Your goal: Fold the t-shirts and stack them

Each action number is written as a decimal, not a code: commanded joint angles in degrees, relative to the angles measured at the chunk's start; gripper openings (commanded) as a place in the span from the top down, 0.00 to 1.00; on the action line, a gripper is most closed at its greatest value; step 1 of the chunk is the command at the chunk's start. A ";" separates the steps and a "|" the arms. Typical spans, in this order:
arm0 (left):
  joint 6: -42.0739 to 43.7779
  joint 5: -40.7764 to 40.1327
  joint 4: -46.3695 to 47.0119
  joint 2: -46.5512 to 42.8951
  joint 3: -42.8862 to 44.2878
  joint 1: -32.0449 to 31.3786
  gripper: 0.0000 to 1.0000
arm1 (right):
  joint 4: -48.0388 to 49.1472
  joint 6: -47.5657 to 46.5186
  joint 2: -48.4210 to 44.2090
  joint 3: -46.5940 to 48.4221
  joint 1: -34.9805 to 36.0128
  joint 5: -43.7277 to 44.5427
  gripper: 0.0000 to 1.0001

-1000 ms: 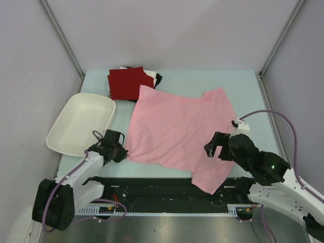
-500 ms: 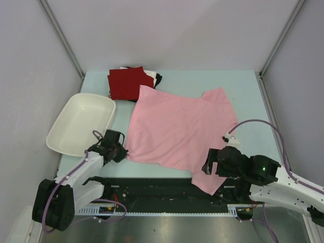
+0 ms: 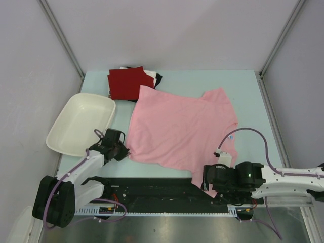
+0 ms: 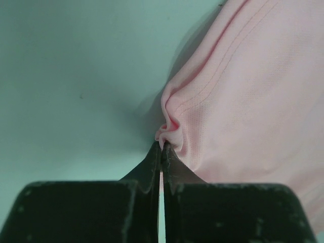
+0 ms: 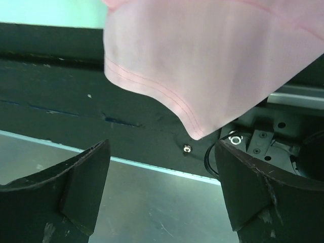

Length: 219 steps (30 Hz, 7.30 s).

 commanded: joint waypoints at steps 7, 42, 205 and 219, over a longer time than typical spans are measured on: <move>1.66 1.37 3.11 2.15 -0.86 -0.36 1.00 | 2.49 11.48 7.73 -3.20 9.21 0.71 0.13; 2.10 2.69 6.10 2.76 -3.84 -0.19 1.00 | 0.84 8.58 15.81 2.23 12.55 3.78 0.18; 11.95 6.12 0.56 14.09 34.03 8.34 1.00 | -21.14 6.29 0.17 18.76 -21.98 32.43 1.00; 12.92 8.94 2.06 24.91 41.24 8.25 1.00 | -5.68 -14.00 5.80 17.62 -36.57 28.57 1.00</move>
